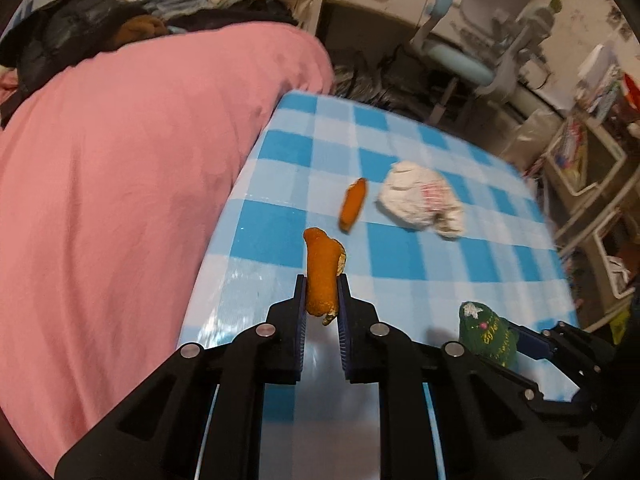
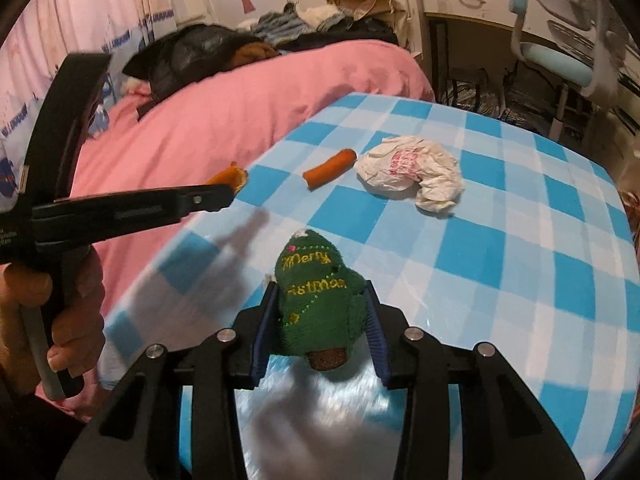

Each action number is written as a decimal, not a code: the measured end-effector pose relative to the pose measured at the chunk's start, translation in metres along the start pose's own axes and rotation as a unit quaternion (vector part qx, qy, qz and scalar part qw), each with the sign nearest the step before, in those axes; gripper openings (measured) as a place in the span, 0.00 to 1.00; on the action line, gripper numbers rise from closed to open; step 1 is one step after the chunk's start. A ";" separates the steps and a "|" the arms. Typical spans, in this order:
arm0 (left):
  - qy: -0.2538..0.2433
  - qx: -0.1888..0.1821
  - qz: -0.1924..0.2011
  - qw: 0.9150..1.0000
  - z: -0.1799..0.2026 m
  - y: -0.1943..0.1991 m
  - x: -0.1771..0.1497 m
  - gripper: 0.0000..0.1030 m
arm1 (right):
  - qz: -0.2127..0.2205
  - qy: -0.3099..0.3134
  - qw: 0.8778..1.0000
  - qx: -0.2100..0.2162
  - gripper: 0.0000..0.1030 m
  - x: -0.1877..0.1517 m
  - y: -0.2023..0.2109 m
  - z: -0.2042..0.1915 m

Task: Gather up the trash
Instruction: 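Grasp the green plush tree with the right tool while the left grasps an orange crust, then drop the plush tree into the yellow bin with the right tool while the left drops the crust in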

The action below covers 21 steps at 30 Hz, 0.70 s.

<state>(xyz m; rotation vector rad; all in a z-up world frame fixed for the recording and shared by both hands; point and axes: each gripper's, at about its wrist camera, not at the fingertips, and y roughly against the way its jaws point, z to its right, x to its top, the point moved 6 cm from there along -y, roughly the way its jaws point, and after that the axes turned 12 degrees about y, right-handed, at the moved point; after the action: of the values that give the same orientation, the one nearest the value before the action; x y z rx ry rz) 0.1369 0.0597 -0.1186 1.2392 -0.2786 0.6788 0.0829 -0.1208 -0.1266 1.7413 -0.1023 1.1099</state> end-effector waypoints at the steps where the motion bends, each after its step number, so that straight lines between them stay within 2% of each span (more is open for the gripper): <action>1: -0.002 -0.006 0.005 1.000 0.002 0.009 -0.003 0.13 | 0.005 -0.003 1.000 0.004 0.39 -0.002 0.005 -0.002; 5: -0.012 -0.017 0.022 1.000 0.007 0.046 -0.021 0.13 | 0.021 -0.003 1.000 0.018 0.39 -0.012 0.029 -0.024; 12: -0.023 0.000 0.033 0.999 0.001 0.085 -0.054 0.13 | 0.024 0.003 0.999 0.031 0.39 -0.042 0.057 -0.056; 16: -0.017 0.006 0.035 0.999 -0.005 0.099 -0.067 0.13 | 0.012 0.005 0.999 0.043 0.39 -0.065 0.065 -0.074; 21: -0.020 0.007 0.041 0.999 -0.006 0.115 -0.082 0.13 | -0.023 0.015 0.998 0.058 0.40 -0.101 0.067 -0.100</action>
<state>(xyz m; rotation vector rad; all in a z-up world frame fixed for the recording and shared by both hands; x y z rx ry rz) 0.0026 0.0577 -0.0763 1.2607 -0.3587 0.7281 -0.0725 -0.1159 -0.1465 1.8190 0.0212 1.1276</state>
